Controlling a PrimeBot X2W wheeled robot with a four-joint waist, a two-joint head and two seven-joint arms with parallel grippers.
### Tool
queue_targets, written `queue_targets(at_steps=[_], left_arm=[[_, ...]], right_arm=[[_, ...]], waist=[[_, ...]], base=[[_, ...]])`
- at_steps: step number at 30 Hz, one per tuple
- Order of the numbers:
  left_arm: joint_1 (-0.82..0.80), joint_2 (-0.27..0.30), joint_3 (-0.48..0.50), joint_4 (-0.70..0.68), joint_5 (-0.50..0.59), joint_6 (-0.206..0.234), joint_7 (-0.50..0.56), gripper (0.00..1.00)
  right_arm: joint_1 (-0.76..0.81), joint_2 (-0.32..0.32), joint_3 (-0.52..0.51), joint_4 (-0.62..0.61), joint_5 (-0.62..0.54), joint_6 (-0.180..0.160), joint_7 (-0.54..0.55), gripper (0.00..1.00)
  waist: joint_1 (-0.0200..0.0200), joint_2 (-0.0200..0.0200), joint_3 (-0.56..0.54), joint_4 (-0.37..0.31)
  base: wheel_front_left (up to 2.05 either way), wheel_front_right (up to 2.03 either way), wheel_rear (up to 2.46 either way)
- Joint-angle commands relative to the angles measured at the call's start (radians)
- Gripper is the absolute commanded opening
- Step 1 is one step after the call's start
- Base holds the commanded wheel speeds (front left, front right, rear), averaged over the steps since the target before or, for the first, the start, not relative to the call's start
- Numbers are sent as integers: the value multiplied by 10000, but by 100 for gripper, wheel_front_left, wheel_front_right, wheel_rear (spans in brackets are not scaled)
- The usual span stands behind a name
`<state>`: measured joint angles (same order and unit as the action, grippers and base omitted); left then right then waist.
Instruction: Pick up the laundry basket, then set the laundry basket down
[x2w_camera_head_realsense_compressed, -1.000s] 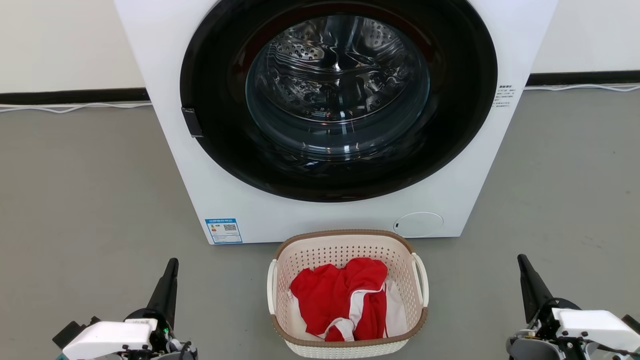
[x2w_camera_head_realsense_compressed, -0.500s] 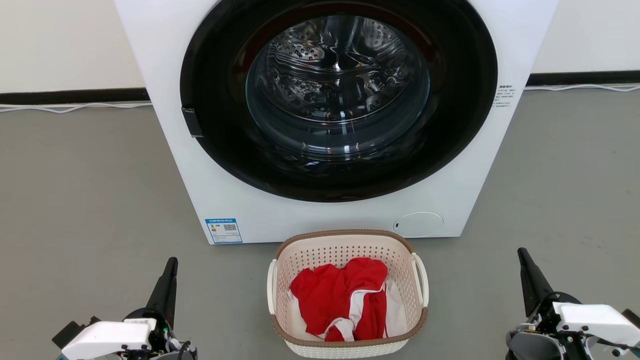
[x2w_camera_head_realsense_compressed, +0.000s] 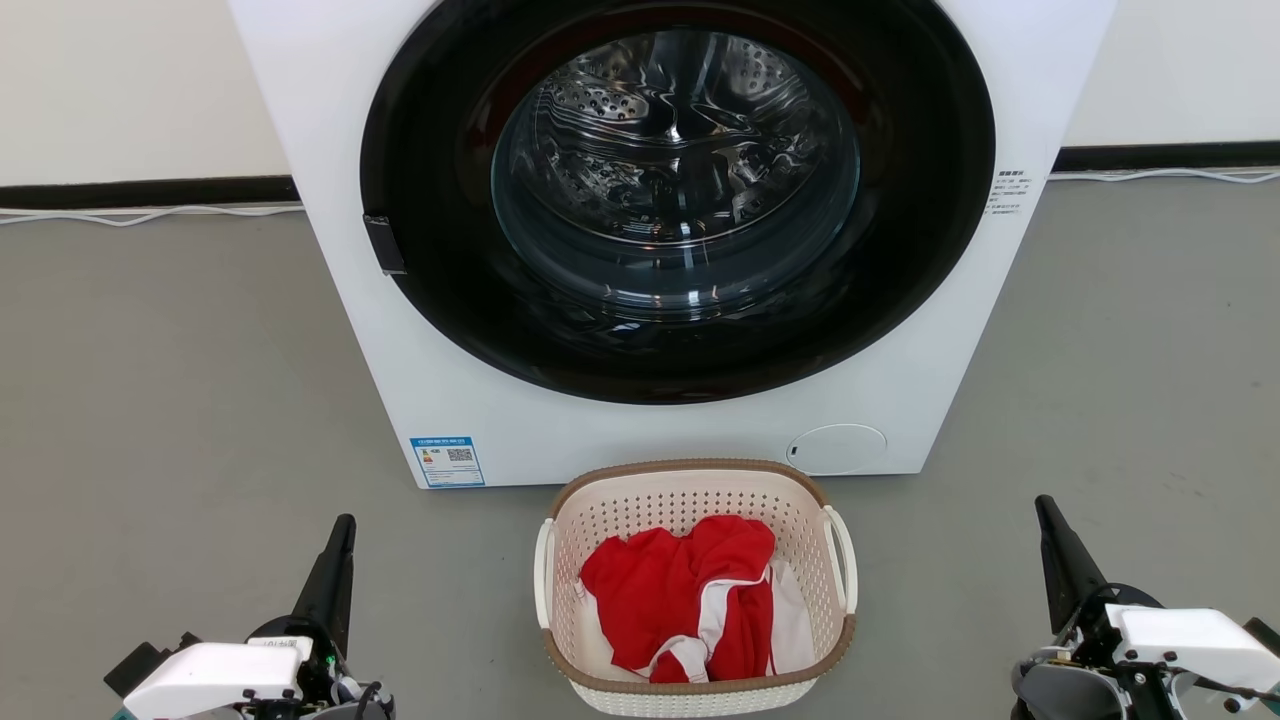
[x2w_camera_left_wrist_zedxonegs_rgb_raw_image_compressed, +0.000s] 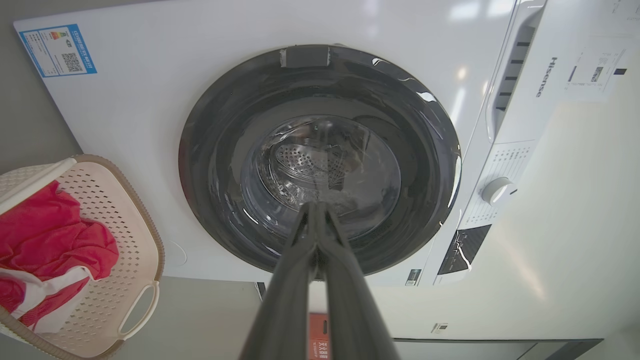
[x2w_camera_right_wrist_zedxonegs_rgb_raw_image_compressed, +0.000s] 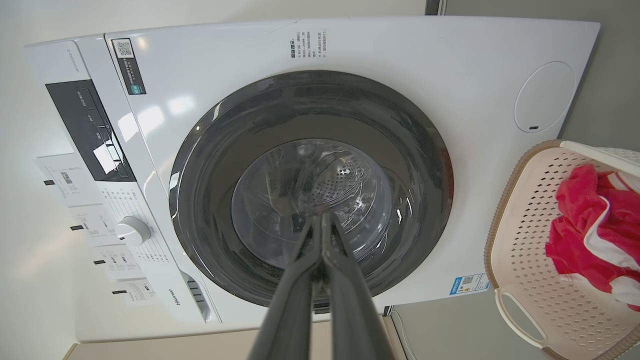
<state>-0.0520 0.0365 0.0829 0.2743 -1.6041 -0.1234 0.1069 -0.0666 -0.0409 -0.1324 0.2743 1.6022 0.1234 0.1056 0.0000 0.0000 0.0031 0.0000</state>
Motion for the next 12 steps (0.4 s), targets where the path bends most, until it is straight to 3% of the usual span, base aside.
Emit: queue_targets(at_steps=[1,12], left_arm=[[-561,137,310,-289,-44,-73,64,0],[-561,137,309,-290,-45,-73,64,0]], right_arm=[[-414,-93,185,-295,63,73,78,0],[-413,-93,185,-295,64,73,77,0]], waist=[[0,0,0,0],[0,0,0,0]], base=[[0,0,0],[0,0,0]])
